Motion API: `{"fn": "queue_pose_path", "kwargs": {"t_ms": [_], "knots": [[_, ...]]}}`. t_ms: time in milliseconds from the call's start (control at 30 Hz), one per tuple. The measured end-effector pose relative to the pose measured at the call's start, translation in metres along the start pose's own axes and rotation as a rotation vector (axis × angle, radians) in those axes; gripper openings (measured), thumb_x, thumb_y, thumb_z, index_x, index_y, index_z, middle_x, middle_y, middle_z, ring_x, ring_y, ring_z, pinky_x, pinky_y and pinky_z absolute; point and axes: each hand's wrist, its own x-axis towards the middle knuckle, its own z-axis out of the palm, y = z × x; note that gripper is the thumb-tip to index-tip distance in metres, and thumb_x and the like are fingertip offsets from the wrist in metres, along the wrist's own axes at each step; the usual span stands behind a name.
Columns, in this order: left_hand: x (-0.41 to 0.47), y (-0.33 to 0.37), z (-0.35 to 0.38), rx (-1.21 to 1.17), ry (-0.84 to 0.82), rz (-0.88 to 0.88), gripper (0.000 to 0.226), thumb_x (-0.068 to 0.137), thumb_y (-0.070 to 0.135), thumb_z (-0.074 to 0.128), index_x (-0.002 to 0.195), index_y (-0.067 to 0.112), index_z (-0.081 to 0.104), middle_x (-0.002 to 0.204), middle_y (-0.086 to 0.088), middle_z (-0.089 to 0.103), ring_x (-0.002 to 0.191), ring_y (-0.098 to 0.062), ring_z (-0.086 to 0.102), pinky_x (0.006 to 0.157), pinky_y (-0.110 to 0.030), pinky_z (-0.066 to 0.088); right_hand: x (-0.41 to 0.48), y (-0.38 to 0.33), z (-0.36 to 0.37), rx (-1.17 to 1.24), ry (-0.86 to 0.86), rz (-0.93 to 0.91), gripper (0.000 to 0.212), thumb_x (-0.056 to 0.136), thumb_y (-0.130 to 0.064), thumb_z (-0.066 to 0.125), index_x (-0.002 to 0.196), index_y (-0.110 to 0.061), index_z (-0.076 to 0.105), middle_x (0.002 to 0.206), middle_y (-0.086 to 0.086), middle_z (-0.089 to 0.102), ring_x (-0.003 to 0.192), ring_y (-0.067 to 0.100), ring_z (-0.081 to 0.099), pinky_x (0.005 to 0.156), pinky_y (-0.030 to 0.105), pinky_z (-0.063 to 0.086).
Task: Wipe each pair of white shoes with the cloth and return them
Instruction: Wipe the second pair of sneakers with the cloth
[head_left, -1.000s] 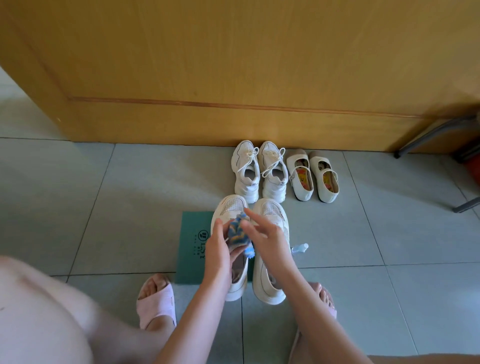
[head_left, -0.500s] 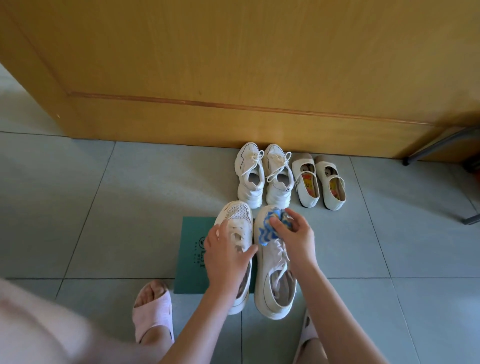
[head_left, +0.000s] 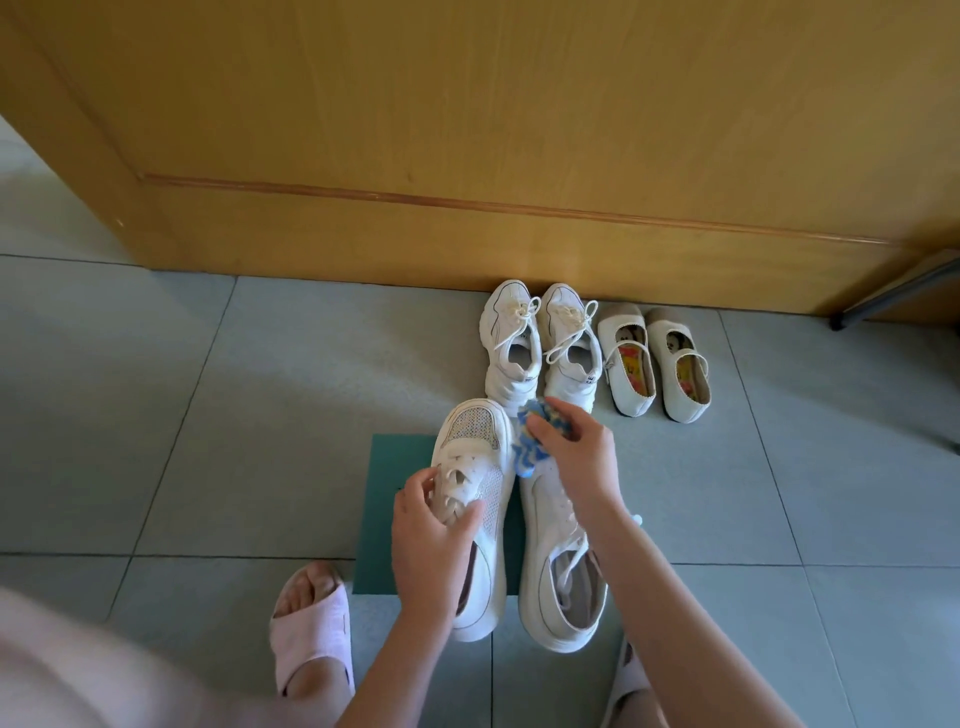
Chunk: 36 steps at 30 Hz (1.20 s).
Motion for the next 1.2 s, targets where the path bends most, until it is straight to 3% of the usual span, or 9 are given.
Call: {"fn": "queue_pose_path", "kwargs": {"t_ms": [100,233,333,433,567,700,867,1000,1200], "knots": [[-0.002,-0.005,-0.003,-0.065,0.012,0.007,0.049,0.073,0.038,0.074,0.117,0.027,0.055,0.108,0.012,0.058,0.097,-0.008,0.058,0.08,-0.031,0.051,0.028,-0.022,0.012,-0.081,-0.04,-0.097,0.036,0.085,-0.02,0.068,0.12,-0.014,0.063,0.102,0.003,0.067,0.089,0.014,0.062,0.074,0.016,0.049],[-0.002,-0.01,-0.007,-0.089,0.017,0.004,0.051,0.076,0.038,0.074,0.122,0.031,0.055,0.114,0.013,0.059,0.102,-0.005,0.057,0.085,-0.03,0.05,0.061,-0.045,0.046,-0.28,-0.216,-0.21,0.035,0.085,-0.016,0.068,0.119,-0.011,0.063,0.101,0.001,0.064,0.087,0.01,0.057,0.064,0.003,0.041],[-0.001,-0.01,-0.008,-0.07,0.03,0.005,0.05,0.077,0.037,0.072,0.124,0.029,0.057,0.115,0.014,0.059,0.1,-0.002,0.055,0.078,-0.016,0.043,0.07,-0.045,0.07,-0.443,-0.406,-0.246,0.027,0.087,-0.015,0.064,0.113,-0.008,0.067,0.098,0.008,0.07,0.068,0.008,0.059,0.063,0.011,0.045],[0.0,-0.01,-0.008,-0.052,0.041,0.014,0.043,0.079,0.035,0.072,0.119,0.028,0.061,0.11,0.015,0.06,0.093,0.002,0.054,0.068,-0.007,0.036,0.072,-0.034,0.076,-0.694,-0.514,-0.284,0.022,0.092,-0.023,0.056,0.101,-0.011,0.072,0.08,0.002,0.068,0.054,0.003,0.048,0.055,0.018,0.038],[0.0,-0.016,-0.006,-0.002,0.063,0.05,0.035,0.079,0.035,0.072,0.111,0.024,0.066,0.106,0.01,0.063,0.09,-0.004,0.059,0.065,-0.018,0.046,0.067,-0.025,0.059,-0.608,-0.471,-0.273,0.022,0.092,-0.023,0.057,0.103,-0.011,0.072,0.087,0.006,0.07,0.07,0.02,0.058,0.062,0.024,0.044],[0.001,-0.018,-0.005,0.011,0.067,0.065,0.034,0.08,0.032,0.072,0.112,0.021,0.068,0.105,0.008,0.064,0.088,-0.005,0.059,0.062,-0.008,0.039,0.057,-0.014,0.044,-0.478,-0.367,-0.233,0.022,0.092,-0.018,0.057,0.108,-0.011,0.07,0.083,0.004,0.068,0.06,0.006,0.05,0.049,0.008,0.035],[0.003,-0.02,-0.008,0.016,0.05,0.055,0.033,0.081,0.031,0.071,0.111,0.016,0.069,0.103,0.006,0.063,0.086,-0.005,0.058,0.062,-0.003,0.038,0.035,-0.005,0.04,-0.322,-0.202,-0.185,0.02,0.091,-0.011,0.057,0.108,-0.011,0.069,0.072,-0.007,0.062,0.059,-0.006,0.054,0.057,0.004,0.04],[0.005,-0.019,-0.009,0.001,0.028,0.038,0.035,0.081,0.034,0.069,0.114,0.022,0.067,0.107,0.009,0.062,0.094,-0.007,0.058,0.068,-0.008,0.037,0.016,0.008,0.042,-0.271,-0.116,-0.153,0.023,0.089,-0.007,0.058,0.109,-0.009,0.068,0.085,0.002,0.068,0.081,0.015,0.062,0.079,0.034,0.052],[0.005,-0.019,-0.009,-0.002,0.008,0.031,0.037,0.081,0.038,0.068,0.116,0.025,0.065,0.111,0.013,0.059,0.094,-0.004,0.056,0.071,-0.018,0.041,-0.01,0.018,0.031,-0.347,-0.123,-0.15,0.019,0.087,-0.007,0.061,0.105,-0.008,0.069,0.092,0.004,0.067,0.088,0.021,0.062,0.083,0.035,0.05]]}}
